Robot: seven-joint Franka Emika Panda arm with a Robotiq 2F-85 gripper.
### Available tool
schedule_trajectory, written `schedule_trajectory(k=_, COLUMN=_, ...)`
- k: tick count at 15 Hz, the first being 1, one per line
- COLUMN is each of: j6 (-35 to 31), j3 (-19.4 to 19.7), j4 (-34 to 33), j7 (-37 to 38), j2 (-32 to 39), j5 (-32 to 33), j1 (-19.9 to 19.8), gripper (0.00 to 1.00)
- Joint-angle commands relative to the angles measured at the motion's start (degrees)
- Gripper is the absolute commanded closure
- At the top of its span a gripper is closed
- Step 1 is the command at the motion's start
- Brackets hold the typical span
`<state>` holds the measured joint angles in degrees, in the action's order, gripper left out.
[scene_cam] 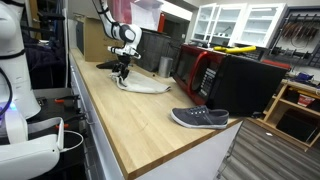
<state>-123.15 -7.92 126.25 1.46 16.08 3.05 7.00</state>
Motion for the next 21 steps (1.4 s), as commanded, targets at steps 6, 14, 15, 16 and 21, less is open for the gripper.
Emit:
schedule_trajectory(k=6, j6=1.86, j3=-0.56, j4=7.29, j7=-8.01, j2=-4.67, j5=7.39, j1=2.22, gripper=0.97)
schedule_trajectory(k=14, j6=5.52, j3=3.44, j4=13.22, j7=-14.79, j2=-9.14, j5=29.28, j1=-0.66, gripper=0.97)
schedule_trajectory(k=15, j6=5.2, j3=4.27, j4=13.45, j7=-15.19, j2=-8.85, j5=31.18, j1=-1.42, gripper=0.97)
schedule_trajectory(k=16, j6=5.01, j3=5.03, j4=13.57, j7=-15.43, j2=-8.59, j5=32.95, j1=-2.16, gripper=0.97)
schedule_trajectory(k=21, j6=4.47, j3=8.08, j4=11.79, j7=-16.04, j2=-6.41, j5=41.41, j1=-5.77, gripper=0.97)
